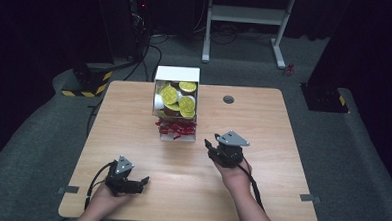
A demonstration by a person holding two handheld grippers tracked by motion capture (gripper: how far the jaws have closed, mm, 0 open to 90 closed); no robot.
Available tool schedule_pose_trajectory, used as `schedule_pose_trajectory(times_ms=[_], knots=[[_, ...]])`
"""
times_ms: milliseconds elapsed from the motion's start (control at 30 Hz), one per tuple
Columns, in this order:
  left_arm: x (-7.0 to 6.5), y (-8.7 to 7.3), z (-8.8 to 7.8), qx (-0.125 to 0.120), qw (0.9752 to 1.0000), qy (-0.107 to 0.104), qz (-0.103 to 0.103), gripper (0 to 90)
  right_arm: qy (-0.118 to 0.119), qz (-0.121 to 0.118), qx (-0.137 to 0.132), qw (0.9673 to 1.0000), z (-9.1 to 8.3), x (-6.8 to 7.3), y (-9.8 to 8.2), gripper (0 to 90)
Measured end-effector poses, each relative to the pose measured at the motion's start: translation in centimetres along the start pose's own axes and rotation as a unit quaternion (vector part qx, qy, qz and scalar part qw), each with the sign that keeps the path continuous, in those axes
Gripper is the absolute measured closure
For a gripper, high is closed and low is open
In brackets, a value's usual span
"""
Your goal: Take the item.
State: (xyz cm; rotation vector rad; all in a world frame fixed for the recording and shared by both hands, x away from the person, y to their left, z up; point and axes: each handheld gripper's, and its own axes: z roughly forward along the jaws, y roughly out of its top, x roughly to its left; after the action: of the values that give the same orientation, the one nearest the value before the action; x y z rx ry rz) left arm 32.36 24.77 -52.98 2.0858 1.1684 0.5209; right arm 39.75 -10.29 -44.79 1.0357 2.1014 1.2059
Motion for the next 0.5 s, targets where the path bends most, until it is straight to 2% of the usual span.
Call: schedule_pose_trajectory(times_ms=[167, 500], knots=[[0.0, 0.0, 0.0, 0.002, 1.0, -0.001, 0.002, 8.1, 0.002, 0.003, 0.004, 1.0, 0.6, 0.0, 0.2, 54.4], [-0.1, 0.0, 0.0, 0.0, 1.0, 0.002, 0.001, 7.8, -0.001, 0.005, -0.004, 1.0, 1.5, 0.1, 0.9, 55.0]])
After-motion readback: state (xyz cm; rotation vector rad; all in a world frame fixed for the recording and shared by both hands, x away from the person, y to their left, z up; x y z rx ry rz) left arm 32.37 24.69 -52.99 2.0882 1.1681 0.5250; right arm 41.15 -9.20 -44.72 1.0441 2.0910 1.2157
